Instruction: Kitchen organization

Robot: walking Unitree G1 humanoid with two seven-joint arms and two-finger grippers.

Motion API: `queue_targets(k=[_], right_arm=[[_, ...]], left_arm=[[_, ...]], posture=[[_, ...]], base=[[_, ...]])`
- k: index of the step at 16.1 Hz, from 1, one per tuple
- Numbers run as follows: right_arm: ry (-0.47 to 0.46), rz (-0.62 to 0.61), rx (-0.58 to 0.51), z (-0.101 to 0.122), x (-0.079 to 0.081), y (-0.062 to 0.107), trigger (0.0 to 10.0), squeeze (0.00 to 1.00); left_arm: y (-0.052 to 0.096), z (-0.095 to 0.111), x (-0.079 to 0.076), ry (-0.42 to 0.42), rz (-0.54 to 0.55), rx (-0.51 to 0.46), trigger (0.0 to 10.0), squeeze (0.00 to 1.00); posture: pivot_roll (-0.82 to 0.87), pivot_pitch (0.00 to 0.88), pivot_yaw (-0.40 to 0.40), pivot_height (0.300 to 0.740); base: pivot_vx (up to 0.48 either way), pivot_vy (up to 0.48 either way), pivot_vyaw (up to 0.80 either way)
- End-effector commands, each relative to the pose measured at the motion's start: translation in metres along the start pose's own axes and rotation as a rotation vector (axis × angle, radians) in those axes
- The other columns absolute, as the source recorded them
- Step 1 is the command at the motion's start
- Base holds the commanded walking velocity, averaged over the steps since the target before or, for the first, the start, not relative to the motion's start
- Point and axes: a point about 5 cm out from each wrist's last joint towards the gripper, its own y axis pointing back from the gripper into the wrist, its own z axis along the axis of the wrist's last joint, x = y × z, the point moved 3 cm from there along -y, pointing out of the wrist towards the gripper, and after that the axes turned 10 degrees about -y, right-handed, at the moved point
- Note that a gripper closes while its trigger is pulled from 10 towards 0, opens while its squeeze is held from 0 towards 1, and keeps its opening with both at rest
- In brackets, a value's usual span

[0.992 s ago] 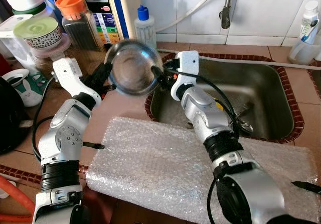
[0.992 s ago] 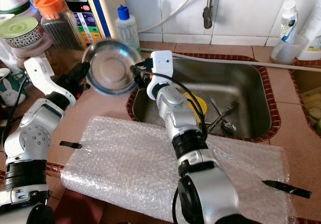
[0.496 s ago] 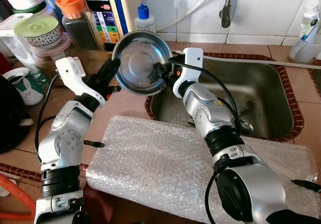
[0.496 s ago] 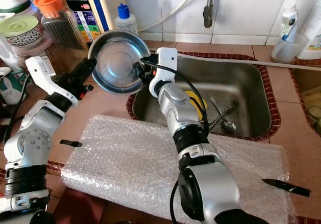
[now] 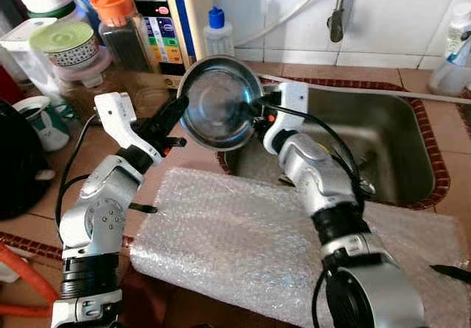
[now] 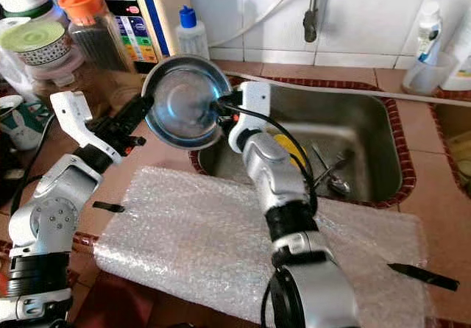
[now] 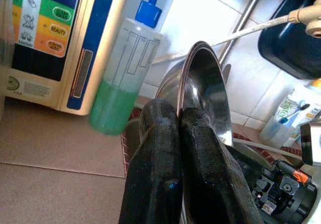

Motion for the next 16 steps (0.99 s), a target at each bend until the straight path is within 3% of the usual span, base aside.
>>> queue_targets(k=[1, 4, 8, 9, 10, 13, 16], right_arm=[[0.028, 0.014, 0.009, -0.001, 0.006, 0.002, 0.0, 0.00], [0.061, 0.011, -0.007, 0.001, 0.004, 0.014, 0.0, 0.00], [0.061, 0.012, -0.032, 0.001, 0.000, 0.035, 0.0, 0.00], [0.054, 0.004, -0.038, 0.001, -0.001, 0.038, 0.0, 0.00], [0.048, -0.012, -0.042, 0.001, -0.003, 0.041, 0.0, 0.00], [0.032, -0.072, -0.065, 0.004, -0.010, 0.045, 0.0, 0.00], [-0.012, -0.220, -0.118, 0.014, -0.031, 0.049, 0.0, 0.00]], left_arm=[[-0.001, 0.004, -0.010, -0.019, -0.067, -0.006, 0.0, 0.00], [0.000, 0.003, -0.014, -0.032, -0.080, 0.002, 0.0, 0.00], [0.004, -0.005, -0.032, -0.058, -0.169, 0.041, 0.0, 0.00], [0.005, -0.006, -0.037, -0.059, -0.185, 0.045, 1.0, 0.01], [0.005, -0.009, -0.041, -0.064, -0.201, 0.053, 10.0, 1.00], [0.005, -0.015, -0.051, -0.068, -0.245, 0.072, 10.0, 1.00], [0.005, -0.016, -0.058, -0.109, -0.291, 0.099, 10.0, 1.00]], posture=[[-0.13, 0.076, 0.117, 0.740], [-0.15, 0.087, 0.128, 0.740], [-0.16, 0.091, 0.128, 0.740], [-0.17, 0.091, 0.128, 0.740], [-0.17, 0.090, 0.129, 0.740], [-0.17, 0.091, 0.132, 0.740], [-0.17, 0.093, 0.142, 0.740]], base=[[0.000, 0.000, 0.00], [0.000, 0.000, 0.00], [0.000, 0.000, 0.00], [0.000, 0.000, 0.00], [0.000, 0.000, 0.00], [0.000, 0.000, 0.00], [0.000, 0.000, 0.00]])
